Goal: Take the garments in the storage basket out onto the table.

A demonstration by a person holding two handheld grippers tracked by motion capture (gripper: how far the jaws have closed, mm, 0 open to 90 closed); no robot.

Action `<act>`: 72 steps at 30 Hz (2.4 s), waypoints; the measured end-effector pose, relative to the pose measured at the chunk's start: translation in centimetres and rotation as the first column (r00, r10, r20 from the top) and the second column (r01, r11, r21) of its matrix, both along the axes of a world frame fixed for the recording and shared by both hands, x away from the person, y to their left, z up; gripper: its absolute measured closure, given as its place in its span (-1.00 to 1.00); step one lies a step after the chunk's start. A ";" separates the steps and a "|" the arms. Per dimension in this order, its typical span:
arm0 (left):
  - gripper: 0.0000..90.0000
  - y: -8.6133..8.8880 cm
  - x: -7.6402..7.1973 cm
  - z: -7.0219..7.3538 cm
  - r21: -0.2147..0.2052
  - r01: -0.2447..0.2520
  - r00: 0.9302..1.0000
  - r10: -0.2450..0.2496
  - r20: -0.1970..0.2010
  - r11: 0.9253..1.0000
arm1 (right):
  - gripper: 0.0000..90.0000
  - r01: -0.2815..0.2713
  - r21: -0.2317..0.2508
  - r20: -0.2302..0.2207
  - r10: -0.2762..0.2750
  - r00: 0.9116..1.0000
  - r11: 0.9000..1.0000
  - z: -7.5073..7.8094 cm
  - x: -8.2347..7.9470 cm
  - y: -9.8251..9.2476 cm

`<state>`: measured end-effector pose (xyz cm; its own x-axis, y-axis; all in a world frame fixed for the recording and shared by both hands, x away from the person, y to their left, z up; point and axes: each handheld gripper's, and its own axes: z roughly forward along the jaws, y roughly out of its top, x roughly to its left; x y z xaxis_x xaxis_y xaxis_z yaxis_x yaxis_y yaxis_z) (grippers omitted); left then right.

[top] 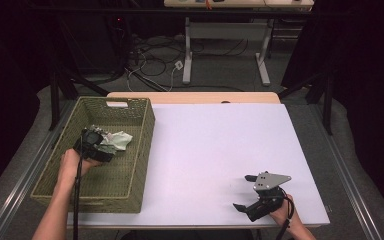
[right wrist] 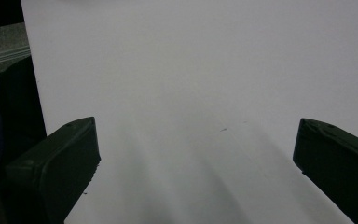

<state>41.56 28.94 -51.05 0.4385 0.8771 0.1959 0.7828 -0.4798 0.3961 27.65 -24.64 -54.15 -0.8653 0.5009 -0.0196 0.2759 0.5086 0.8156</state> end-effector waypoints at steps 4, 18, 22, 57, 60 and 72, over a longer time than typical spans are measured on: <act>-0.29 0.0 0.0 -0.3 0.025 -0.012 1.000 0.012 -0.013 1.000 | -1.00 0.002 -0.006 -0.002 -0.002 1.000 1.000 0.0 0.0 0.0; 0.51 -0.1 -0.2 -0.5 0.073 -0.014 1.000 0.014 -0.007 0.997 | -1.00 0.003 -0.006 -0.004 -0.003 1.000 1.000 0.0 -0.1 0.1; 0.58 0.0 -0.3 -0.3 0.056 -0.022 1.000 0.022 0.001 0.998 | -1.00 0.003 -0.010 -0.001 -0.003 1.000 1.000 0.0 0.0 0.1; 0.63 1.3 -2.2 3.1 -0.118 -0.012 0.991 0.028 0.133 0.993 | -1.00 0.011 -0.012 -0.002 -0.011 1.000 1.000 0.0 -0.1 0.0; 0.63 1.2 -2.4 3.4 -0.118 -0.005 0.989 0.022 0.146 0.993 | -1.00 0.007 -0.011 -0.002 -0.007 1.000 1.000 0.0 -0.1 0.0; 0.63 1.0 -2.8 3.9 -0.122 0.002 0.986 0.019 0.165 0.993 | -1.00 0.010 -0.015 0.000 -0.010 1.000 1.000 0.0 -0.1 0.0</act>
